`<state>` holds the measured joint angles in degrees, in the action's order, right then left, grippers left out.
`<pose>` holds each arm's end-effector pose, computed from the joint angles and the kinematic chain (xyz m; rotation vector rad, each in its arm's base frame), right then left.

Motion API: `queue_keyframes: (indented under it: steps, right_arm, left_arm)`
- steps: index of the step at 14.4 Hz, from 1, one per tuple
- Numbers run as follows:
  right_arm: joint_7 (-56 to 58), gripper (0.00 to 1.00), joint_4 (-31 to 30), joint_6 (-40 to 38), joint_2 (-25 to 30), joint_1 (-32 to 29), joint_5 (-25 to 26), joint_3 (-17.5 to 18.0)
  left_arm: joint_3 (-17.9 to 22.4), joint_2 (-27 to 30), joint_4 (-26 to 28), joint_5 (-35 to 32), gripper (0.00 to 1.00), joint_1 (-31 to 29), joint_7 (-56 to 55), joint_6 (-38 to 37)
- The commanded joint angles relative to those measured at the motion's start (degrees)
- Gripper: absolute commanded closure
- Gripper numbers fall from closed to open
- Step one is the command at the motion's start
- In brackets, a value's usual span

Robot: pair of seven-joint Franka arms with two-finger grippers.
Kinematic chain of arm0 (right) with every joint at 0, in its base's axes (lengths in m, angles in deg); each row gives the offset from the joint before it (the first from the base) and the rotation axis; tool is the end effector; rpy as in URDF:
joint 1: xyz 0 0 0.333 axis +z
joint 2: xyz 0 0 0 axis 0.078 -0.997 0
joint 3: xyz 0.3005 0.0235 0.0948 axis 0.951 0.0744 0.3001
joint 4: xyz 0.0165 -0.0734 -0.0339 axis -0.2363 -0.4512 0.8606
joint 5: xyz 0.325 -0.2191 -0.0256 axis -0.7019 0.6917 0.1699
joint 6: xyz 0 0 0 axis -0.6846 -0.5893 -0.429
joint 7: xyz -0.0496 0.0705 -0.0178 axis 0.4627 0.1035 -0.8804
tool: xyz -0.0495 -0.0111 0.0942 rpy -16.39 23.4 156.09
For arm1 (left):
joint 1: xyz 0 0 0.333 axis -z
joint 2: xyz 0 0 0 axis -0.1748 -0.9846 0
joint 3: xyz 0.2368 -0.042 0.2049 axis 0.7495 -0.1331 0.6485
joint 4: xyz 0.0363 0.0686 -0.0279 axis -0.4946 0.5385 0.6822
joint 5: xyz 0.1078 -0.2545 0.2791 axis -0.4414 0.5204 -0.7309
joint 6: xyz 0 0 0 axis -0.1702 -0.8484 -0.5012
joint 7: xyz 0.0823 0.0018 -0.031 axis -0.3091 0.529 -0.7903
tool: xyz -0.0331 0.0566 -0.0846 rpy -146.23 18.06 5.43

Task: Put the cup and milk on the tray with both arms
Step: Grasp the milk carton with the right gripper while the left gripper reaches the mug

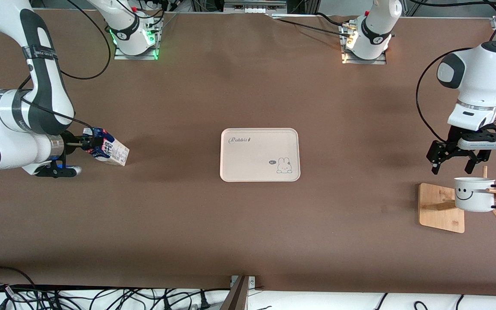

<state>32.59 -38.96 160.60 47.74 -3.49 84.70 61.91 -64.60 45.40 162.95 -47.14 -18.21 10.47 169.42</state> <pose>0.6172 -0.0109 0.3351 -3.0451 0.0332 0.6737 0.5553 0.0662 0.3852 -2.8699 0.0312 -1.0258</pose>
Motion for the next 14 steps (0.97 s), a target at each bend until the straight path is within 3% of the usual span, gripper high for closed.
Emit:
queue_keyframes:
  steps: [1,10,14]
  right_arm:
    - [0.6,0.00,-1.3,2.1,0.8,-0.9,-1.6,0.1]
    - [0.1,0.00,-1.9,2.1,-0.3,-0.6,-1.7,0.2]
    - [0.5,0.41,-1.8,2.0,-0.1,-0.6,-1.7,0.3]
  left_arm:
    - [0.1,-2.8,-2.7,-1.3,0.00,0.3,-0.3,0.1]
    - [0.1,-7.9,-6.0,-1.6,0.01,0.3,-0.1,3.6]
    - [1.1,-8.7,-6.7,-2.5,0.57,0.3,1.5,3.6]
